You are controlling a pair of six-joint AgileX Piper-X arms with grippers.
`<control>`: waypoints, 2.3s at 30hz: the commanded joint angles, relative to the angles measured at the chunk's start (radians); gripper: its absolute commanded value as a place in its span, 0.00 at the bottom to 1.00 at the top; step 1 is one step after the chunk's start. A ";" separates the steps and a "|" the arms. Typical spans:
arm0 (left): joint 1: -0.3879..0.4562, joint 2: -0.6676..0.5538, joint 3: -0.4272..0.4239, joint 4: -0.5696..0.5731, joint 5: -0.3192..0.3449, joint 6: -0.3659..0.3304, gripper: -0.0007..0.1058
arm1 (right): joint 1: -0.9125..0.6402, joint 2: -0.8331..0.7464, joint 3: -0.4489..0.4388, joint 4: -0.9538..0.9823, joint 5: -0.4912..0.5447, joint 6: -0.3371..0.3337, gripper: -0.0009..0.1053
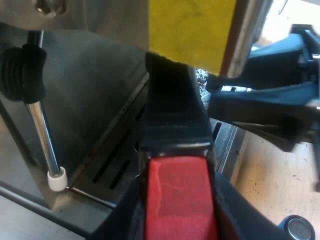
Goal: Put the handle in the coffee machine
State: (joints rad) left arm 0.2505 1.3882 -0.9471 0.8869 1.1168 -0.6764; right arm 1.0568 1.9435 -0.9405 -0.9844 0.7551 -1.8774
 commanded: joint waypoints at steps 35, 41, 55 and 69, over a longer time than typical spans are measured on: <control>0.002 -0.021 -0.017 0.010 0.152 0.003 0.02 | -0.064 0.103 -0.271 -0.259 0.146 -0.126 0.26; 0.002 -0.021 -0.017 0.016 0.136 0.004 0.45 | -0.064 0.103 -0.272 -0.323 0.164 -0.171 0.26; 0.006 -0.086 -0.017 0.037 0.087 0.031 0.64 | -0.064 0.066 -0.272 -0.316 0.164 -0.173 0.26; 0.076 -0.197 -0.017 0.034 -0.076 -0.028 0.09 | -0.056 0.047 -0.272 -0.318 0.160 -0.181 0.26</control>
State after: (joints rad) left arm 0.3261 1.1953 -0.9571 0.9182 1.0819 -0.6859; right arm 1.0027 2.0740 -1.1881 -1.1627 0.8865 -2.0640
